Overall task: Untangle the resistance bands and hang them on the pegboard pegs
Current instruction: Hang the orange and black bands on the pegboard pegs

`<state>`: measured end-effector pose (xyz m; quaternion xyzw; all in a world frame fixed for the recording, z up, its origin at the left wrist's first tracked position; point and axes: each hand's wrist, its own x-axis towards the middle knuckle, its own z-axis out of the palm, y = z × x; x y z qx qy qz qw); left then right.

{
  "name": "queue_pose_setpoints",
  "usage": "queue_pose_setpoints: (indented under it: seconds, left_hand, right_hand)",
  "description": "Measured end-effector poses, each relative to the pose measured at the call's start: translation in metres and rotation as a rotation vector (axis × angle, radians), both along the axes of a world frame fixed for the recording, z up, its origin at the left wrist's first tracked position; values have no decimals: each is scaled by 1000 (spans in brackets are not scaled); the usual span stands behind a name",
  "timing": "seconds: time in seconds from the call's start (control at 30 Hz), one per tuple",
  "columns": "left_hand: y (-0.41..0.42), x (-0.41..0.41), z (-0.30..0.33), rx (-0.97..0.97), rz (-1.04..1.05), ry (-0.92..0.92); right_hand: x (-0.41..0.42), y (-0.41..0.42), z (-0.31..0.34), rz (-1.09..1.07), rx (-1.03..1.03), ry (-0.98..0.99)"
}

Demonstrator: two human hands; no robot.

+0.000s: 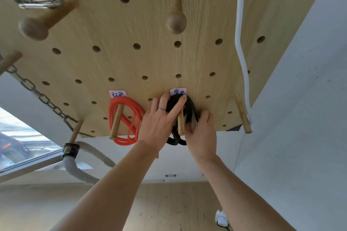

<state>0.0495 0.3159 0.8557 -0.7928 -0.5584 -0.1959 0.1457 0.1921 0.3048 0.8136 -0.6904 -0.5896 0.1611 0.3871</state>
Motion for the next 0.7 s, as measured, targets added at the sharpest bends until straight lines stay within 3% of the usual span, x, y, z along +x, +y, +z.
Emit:
queue_pose_setpoints:
  seconds: [0.17,0.3,0.47,0.7]
  left_hand:
    - [-2,4,-7,18,5,-59]
    - [-5,4,-10,11,-5,-61]
    - [-6,-1,-8,-46,-62,-128]
    - [-6,-9,-4,-65,-70,-69]
  right_hand:
    - [-8,3,1,4,-83,-43]
    - [-16,-8,-3,16,-31,48]
    - [-16,-9,-5,-14,-26,2]
    - [-23,-1,-8,-78,-35,-78]
